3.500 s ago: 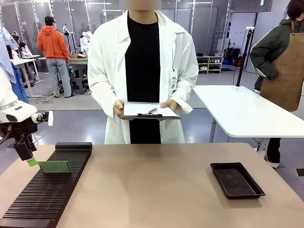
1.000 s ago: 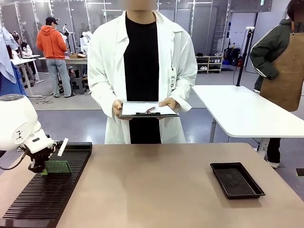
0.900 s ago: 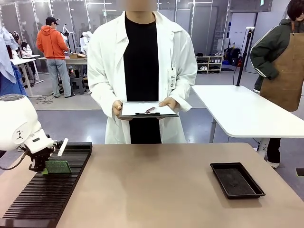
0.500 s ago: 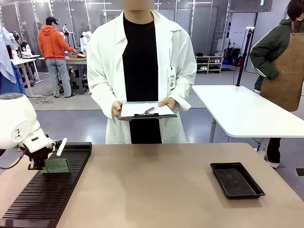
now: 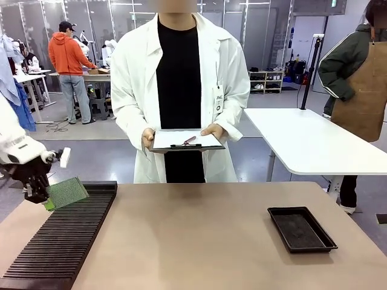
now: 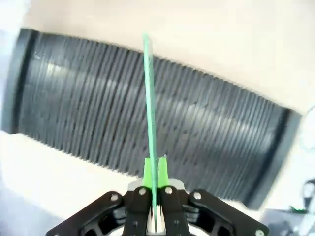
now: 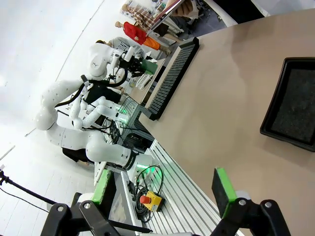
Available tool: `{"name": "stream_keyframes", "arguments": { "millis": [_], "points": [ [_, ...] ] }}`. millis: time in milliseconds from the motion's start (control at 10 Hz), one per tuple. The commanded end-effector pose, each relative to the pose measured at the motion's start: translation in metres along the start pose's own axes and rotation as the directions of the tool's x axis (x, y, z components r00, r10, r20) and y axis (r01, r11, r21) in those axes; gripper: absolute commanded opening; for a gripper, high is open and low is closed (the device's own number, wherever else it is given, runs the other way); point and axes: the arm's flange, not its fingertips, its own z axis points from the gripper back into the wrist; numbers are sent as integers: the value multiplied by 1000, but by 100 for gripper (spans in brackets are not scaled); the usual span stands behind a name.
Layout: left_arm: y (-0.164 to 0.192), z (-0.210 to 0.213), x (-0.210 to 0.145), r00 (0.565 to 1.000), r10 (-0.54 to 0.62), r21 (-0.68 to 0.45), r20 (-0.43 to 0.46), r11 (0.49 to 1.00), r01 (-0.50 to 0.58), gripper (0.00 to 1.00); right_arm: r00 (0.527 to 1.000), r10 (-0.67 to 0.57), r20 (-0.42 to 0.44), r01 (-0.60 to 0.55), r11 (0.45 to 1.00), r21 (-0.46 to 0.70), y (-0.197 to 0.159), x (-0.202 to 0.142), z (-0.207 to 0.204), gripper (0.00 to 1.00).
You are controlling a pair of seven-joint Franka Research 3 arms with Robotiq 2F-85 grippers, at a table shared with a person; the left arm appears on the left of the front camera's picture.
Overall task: Inspect the PCB.
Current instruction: Pick up the Blank PCB and present it to the human.
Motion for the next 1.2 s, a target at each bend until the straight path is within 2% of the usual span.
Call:
{"name": "stream_keyframes", "arguments": {
  "millis": [0, 200, 300, 400, 800, 900, 1000, 1100],
  "points": [
    [3, 2, -10, 953, 213, -160, 214, 971, -180, 0, 1000, 20, 13, -20, 1000, 7, 1, 0, 1, 100],
    [2, -15, -16, 883, 317, -286, 347, 932, -222, 0, 1000, 20, 13, -20, 1000, 7, 1, 0, 1, 100],
    [-1, -16, -17, 887, 318, -253, 333, 937, -241, 0, 1000, 20, 13, -20, 1000, 7, 1, 0, 1, 100],
    [-8, -5, -15, 927, 263, -245, 268, 949, -198, 0, 1000, 20, 13, -20, 1000, 7, 1, 0, 1, 100],
    [-8, -5, -15, 927, 263, -245, 268, 949, -198, 0, 1000, 20, 13, -20, 1000, 7, 1, 0, 1, 100],
    [-7, -10, -15, 920, 276, -257, 278, 944, -206, 3, 1000, 20, 13, -20, 1000, 7, 1, 0, 1, 100],
    [15, -7, -15, 826, 415, -467, 381, 857, -215, 3, 1000, 20, 13, -20, 1000, 7, 1, 0, 1, 100],
    [29, -10, -10, 733, 556, -653, 392, 729, -205, 3, 1000, 20, 13, -20, 1000, 7, 1, 0, 1, 100]
  ]
}}
